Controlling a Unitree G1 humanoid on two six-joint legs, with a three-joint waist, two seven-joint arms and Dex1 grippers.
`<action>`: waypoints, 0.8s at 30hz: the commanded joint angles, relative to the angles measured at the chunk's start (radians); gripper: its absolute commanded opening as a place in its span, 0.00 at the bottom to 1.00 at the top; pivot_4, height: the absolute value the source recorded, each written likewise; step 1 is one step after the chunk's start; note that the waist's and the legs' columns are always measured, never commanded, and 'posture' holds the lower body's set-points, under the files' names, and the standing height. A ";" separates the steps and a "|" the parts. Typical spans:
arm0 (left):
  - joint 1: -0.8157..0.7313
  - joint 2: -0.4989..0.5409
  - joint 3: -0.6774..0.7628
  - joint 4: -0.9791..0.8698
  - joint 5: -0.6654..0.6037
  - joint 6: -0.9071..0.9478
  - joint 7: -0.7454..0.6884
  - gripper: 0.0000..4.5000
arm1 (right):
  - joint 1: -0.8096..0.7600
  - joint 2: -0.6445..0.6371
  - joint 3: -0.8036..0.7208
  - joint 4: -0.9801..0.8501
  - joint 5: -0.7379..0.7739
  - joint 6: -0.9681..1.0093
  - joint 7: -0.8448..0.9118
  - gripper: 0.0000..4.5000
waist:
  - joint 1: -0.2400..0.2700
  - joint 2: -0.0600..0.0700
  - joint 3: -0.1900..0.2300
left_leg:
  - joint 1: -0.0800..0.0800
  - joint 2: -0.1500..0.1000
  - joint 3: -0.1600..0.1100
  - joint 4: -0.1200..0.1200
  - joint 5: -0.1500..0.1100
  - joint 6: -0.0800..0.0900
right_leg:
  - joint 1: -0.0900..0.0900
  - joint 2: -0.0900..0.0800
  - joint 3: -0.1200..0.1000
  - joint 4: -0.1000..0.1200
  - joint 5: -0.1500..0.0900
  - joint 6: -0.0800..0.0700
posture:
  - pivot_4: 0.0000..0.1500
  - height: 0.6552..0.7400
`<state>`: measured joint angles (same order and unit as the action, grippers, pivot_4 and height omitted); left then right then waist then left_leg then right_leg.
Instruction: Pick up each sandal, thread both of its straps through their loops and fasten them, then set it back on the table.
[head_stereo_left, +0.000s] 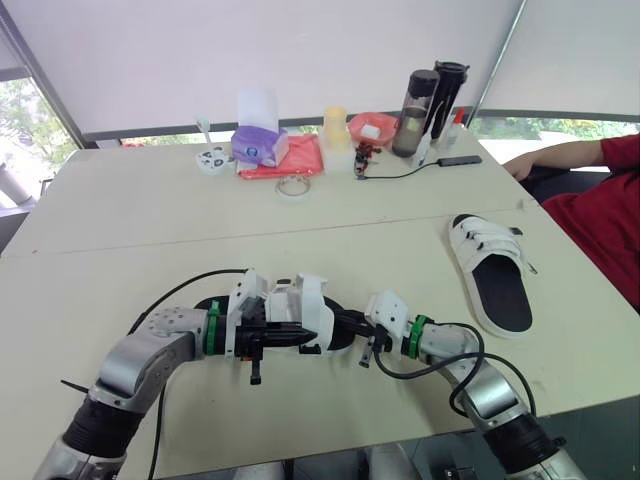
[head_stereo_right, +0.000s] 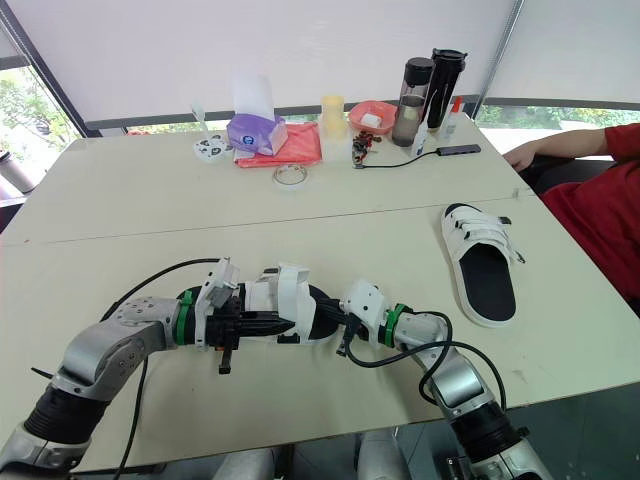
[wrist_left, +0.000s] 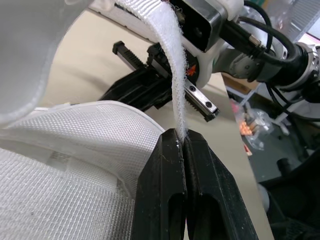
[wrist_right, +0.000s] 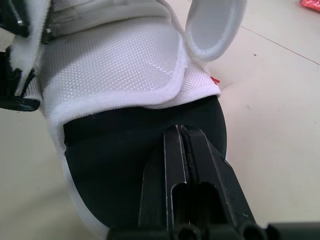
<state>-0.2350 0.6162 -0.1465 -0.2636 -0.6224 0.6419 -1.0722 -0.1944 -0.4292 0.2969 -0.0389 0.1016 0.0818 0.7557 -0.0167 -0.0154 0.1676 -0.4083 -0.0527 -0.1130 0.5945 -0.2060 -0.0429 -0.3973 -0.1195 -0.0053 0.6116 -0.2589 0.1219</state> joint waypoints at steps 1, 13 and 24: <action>0.028 0.018 -0.014 -0.001 0.039 -0.015 0.003 0.00 | 0.027 -0.009 0.005 0.117 -0.047 0.050 -0.022 0.00 | 0.000 0.000 0.000 | 0.000 0.000 0.000 0.000 0.000 0.000 | 0.000 0.000 0.000 0.000 0.000 0.000 | 1.00 1.00; 0.024 0.112 -0.057 0.017 0.092 -0.106 -0.116 0.00 | 0.023 -0.008 0.002 0.125 -0.048 0.048 -0.021 0.00 | -0.004 0.001 0.000 | 0.000 0.001 0.000 -0.002 0.000 0.000 | -0.002 0.000 0.000 0.000 0.000 -0.001 | 1.00 1.00; -0.028 0.059 -0.029 0.088 0.095 -0.125 -0.064 0.29 | 0.026 -0.007 0.001 0.124 -0.049 0.047 -0.023 0.00 | 0.000 0.001 -0.001 | 0.000 0.001 0.000 -0.003 0.000 0.000 | -0.004 0.001 0.000 0.000 0.000 -0.001 | 1.00 1.00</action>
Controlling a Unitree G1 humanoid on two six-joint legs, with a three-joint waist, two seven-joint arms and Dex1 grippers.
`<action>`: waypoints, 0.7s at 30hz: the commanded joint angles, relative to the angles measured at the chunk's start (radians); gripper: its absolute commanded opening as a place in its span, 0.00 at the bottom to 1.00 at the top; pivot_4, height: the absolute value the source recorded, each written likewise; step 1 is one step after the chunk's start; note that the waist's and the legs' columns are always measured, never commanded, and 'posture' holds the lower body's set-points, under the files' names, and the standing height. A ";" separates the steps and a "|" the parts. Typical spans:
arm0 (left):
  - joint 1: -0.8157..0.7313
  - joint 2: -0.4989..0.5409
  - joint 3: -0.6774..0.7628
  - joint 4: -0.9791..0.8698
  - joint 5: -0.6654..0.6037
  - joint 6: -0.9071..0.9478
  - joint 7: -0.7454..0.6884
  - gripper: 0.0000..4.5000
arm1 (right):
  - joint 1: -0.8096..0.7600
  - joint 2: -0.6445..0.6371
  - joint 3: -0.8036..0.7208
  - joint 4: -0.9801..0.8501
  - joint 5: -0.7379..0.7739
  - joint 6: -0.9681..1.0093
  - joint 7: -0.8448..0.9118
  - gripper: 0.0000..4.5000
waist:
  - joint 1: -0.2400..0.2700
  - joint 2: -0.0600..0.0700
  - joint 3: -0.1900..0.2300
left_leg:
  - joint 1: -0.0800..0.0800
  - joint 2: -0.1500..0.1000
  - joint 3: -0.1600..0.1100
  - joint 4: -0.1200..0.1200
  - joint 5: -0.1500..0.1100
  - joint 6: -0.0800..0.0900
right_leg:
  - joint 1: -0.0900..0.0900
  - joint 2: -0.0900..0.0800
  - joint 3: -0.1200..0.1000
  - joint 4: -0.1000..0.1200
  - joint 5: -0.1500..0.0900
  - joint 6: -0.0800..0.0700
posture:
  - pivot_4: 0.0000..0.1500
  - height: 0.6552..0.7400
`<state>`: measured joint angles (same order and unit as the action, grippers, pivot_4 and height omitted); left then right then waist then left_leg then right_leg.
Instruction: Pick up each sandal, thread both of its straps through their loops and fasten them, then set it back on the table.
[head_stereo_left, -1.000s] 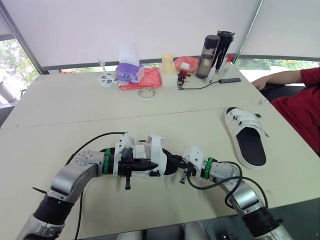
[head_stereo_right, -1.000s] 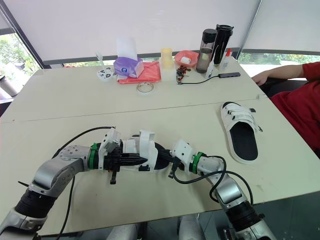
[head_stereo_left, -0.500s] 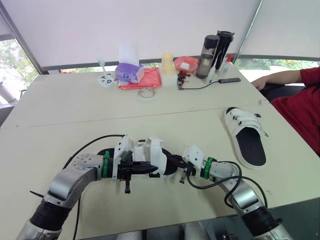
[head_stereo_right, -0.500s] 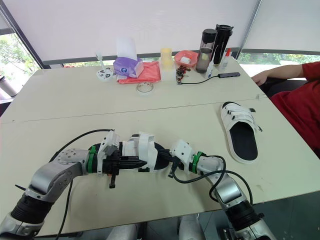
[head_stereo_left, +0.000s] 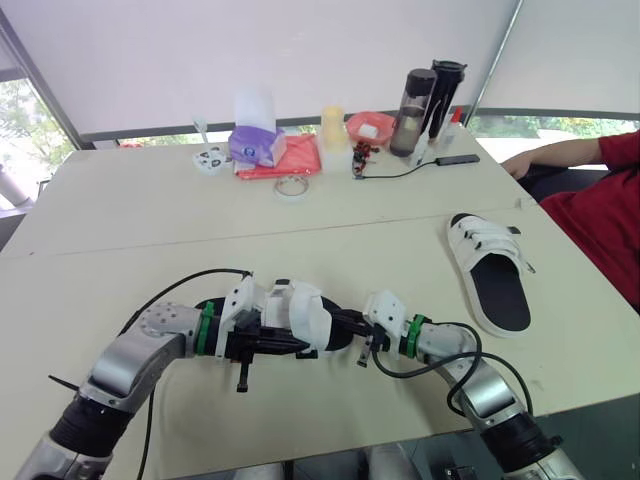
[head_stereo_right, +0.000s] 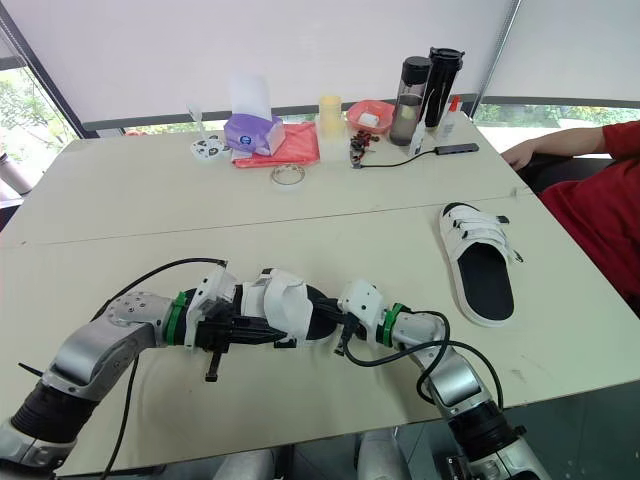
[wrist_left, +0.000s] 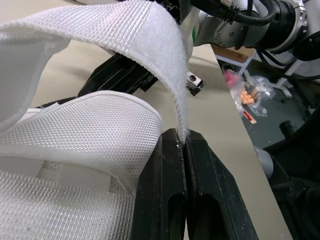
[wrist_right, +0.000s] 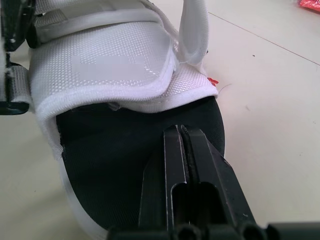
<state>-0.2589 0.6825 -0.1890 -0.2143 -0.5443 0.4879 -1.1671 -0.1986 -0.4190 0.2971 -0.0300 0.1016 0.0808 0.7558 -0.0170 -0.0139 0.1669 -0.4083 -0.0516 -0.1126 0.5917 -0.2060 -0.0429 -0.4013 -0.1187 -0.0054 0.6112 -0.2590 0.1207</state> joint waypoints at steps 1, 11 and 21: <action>-0.015 -0.017 0.026 0.040 0.001 0.050 0.044 0.40 | 0.030 -0.018 0.001 0.116 -0.049 0.047 -0.022 0.00 | 0.001 0.000 0.000 | 0.000 0.000 0.000 0.000 0.000 0.000 | 0.000 0.000 0.000 0.000 0.000 0.000 | 1.00 1.00; -0.101 -0.076 0.143 0.007 -0.188 0.252 0.104 0.62 | 0.024 -0.017 0.005 0.123 -0.054 0.043 -0.017 0.00 | 0.004 -0.001 0.001 | 0.000 0.000 0.000 0.001 0.000 0.000 | 0.001 0.000 -0.001 0.000 0.000 0.000 | 1.00 1.00; -0.160 -0.131 0.091 0.055 -0.130 0.254 0.147 0.62 | 0.019 -0.010 0.010 0.130 -0.058 0.039 -0.022 0.00 | 0.004 -0.002 0.001 | 0.000 -0.002 0.000 0.001 0.000 0.001 | 0.005 0.002 -0.002 0.001 0.000 0.000 | 1.00 1.00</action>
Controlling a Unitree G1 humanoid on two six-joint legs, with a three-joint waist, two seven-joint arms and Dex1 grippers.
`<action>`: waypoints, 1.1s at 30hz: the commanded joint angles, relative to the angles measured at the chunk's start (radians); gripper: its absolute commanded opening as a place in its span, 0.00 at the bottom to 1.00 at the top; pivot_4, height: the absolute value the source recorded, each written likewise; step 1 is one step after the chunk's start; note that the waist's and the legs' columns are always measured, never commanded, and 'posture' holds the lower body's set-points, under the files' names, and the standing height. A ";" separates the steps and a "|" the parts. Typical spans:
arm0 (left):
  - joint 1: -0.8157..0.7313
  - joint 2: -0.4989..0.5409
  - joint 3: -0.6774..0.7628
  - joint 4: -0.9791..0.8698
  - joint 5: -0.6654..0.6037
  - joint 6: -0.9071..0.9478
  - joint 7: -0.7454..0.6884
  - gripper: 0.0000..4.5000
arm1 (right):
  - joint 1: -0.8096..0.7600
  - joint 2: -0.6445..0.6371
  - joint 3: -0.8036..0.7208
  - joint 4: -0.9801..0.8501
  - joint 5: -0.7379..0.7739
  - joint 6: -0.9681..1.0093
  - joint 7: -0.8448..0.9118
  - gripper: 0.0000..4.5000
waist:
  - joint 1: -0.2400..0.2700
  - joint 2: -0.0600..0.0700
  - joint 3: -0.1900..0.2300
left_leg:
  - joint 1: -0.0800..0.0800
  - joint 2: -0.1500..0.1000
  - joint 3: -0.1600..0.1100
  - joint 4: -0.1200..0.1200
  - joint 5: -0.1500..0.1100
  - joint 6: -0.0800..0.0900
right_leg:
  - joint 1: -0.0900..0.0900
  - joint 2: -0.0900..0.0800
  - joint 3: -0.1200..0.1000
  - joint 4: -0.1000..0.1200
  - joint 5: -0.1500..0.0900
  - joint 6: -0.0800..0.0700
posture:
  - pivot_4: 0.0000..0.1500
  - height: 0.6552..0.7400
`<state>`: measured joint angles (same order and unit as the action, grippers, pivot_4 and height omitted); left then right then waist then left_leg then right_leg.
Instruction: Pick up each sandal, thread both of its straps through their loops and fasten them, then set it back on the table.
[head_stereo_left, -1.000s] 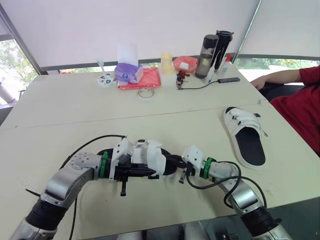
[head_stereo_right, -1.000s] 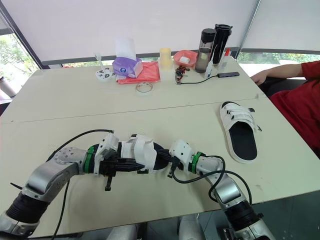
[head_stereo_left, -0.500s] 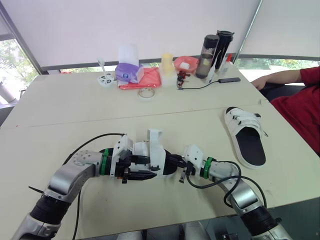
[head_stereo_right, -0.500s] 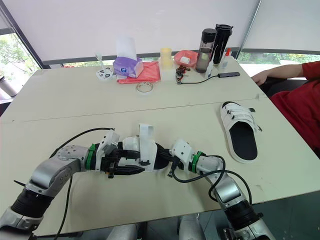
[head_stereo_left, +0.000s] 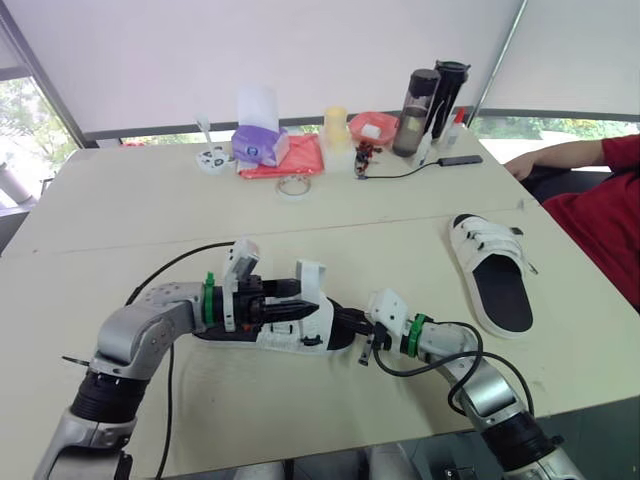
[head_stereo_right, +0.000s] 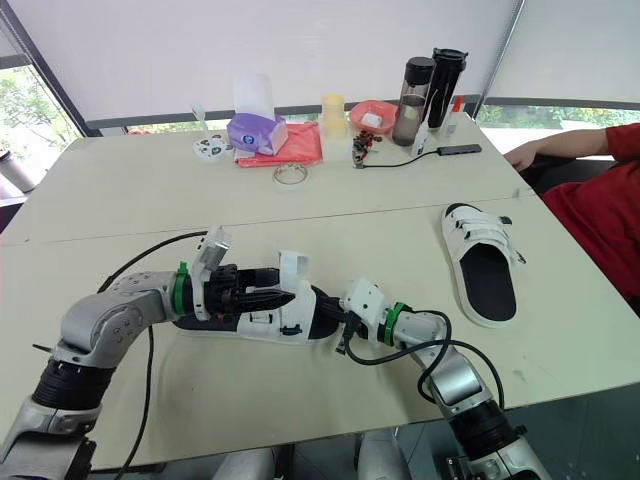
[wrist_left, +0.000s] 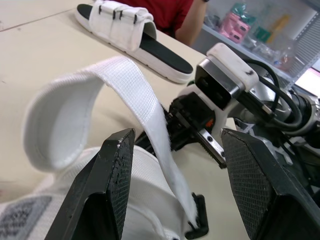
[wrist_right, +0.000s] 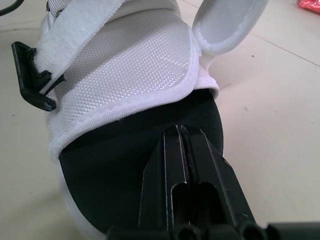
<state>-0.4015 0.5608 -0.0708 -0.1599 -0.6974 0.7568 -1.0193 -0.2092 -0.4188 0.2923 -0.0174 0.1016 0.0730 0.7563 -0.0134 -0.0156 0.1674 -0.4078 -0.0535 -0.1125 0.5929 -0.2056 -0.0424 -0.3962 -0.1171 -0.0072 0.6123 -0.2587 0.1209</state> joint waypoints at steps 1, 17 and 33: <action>-0.019 -0.013 -0.031 0.001 0.026 -0.013 -0.003 0.51 | 0.030 -0.010 0.014 0.117 -0.057 0.047 -0.024 0.00 | 0.000 0.000 0.000 | 0.000 0.000 0.000 0.000 0.000 0.000 | 0.000 0.000 0.000 0.000 0.000 0.000 | 1.00 1.00; 0.041 0.058 -0.081 -0.097 0.037 -0.002 -0.088 0.01 | 0.047 -0.006 0.013 0.113 -0.058 0.048 -0.031 0.00 | -0.002 0.000 0.000 | 0.000 0.000 0.000 0.000 0.000 0.000 | 0.000 -0.001 0.000 0.000 0.000 0.000 | 1.00 1.00; 0.026 0.083 -0.162 -0.016 0.254 -0.260 -0.110 0.01 | 0.044 -0.003 0.014 0.117 -0.060 0.048 -0.033 0.00 | 0.000 0.000 0.000 | 0.000 0.001 0.000 0.000 0.000 -0.001 | -0.001 -0.002 0.002 -0.001 0.000 0.000 | 1.00 1.00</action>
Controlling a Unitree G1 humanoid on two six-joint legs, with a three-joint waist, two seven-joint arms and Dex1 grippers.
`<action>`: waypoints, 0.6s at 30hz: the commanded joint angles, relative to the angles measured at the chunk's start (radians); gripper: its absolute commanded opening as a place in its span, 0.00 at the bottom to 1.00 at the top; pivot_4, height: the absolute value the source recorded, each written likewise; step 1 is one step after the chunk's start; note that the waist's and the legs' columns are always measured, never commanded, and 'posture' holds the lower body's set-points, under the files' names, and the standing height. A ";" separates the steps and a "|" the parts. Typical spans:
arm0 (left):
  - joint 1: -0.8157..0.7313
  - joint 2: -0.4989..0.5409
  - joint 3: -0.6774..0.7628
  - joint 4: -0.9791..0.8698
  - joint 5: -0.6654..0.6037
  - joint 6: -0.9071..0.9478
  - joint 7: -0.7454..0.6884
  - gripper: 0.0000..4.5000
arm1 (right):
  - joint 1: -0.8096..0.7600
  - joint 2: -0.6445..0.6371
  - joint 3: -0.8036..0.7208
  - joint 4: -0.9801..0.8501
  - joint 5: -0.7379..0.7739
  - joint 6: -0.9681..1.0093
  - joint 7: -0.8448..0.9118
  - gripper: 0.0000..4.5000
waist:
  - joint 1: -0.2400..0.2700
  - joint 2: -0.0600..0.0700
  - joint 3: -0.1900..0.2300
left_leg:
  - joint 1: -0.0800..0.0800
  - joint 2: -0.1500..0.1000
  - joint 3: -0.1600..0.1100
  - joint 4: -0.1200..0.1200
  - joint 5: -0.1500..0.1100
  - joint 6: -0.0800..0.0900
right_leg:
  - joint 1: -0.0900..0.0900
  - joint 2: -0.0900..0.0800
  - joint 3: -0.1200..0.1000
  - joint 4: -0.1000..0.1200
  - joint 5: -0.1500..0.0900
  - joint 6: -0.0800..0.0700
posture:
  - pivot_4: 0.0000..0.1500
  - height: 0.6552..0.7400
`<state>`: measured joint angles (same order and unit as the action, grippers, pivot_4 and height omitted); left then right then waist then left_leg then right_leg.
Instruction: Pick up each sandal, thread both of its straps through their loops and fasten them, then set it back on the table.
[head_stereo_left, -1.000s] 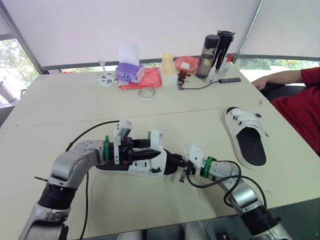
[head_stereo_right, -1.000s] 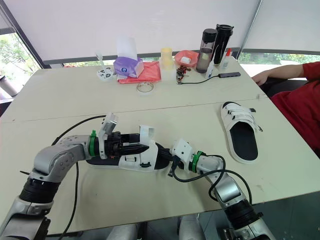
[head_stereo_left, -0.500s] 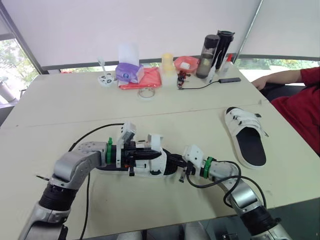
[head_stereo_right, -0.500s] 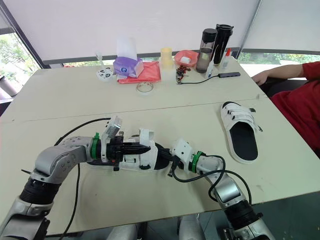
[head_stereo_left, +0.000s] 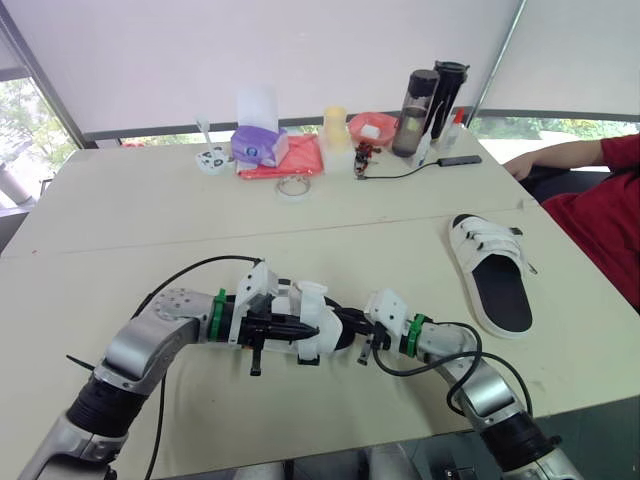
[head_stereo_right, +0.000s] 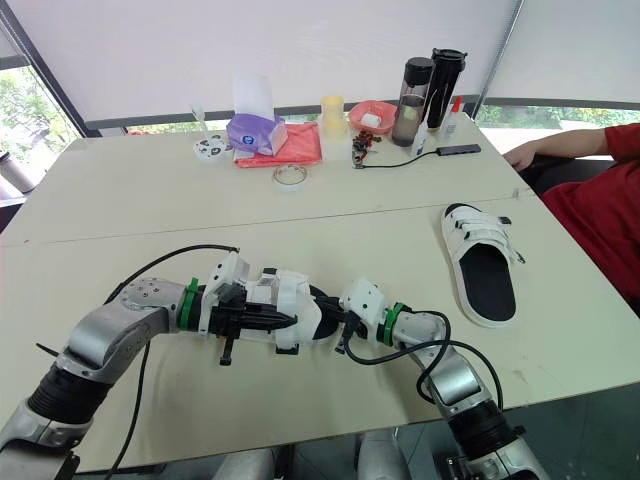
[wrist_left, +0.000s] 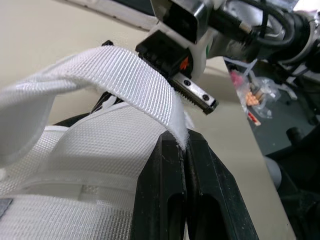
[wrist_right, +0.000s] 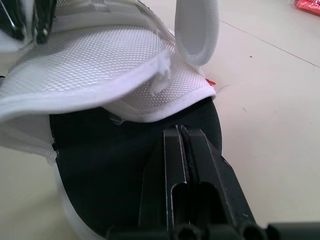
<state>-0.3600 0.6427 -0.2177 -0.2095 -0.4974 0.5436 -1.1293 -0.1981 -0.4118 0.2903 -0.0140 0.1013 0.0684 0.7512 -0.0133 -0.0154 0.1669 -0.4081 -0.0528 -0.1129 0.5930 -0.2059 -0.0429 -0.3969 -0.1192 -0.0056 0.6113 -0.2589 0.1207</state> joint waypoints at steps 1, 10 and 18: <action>-0.026 0.007 -0.017 0.033 0.057 -0.057 -0.018 0.01 | 0.033 -0.010 0.016 0.114 -0.060 0.053 -0.028 0.00 | -0.001 0.000 0.000 | 0.000 0.000 0.000 0.000 0.000 0.000 | 0.000 0.000 0.000 0.000 0.000 0.000 | 1.00 1.00; -0.090 0.020 0.002 0.014 0.018 -0.031 -0.104 0.01 | 0.030 -0.010 0.018 0.121 -0.059 0.051 -0.027 0.00 | -0.001 0.000 0.000 | 0.000 0.000 0.000 0.000 0.000 0.000 | 0.000 0.001 -0.001 0.000 0.000 0.000 | 1.00 1.00; -0.138 0.022 0.030 0.044 0.011 -0.053 -0.150 0.01 | 0.027 -0.013 0.020 0.127 -0.061 0.047 -0.022 0.00 | -0.002 -0.001 0.000 | 0.000 0.000 0.001 0.000 0.000 0.000 | 0.000 0.001 -0.001 0.000 0.000 0.000 | 1.00 1.00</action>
<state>-0.4801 0.6559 -0.2207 -0.1583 -0.4697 0.4946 -1.2712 -0.2017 -0.4113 0.2937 -0.0087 0.1014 0.0602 0.7504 -0.0153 -0.0159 0.1673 -0.4082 -0.0529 -0.1124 0.5930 -0.2057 -0.0426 -0.3967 -0.1181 -0.0067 0.6118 -0.2588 0.1207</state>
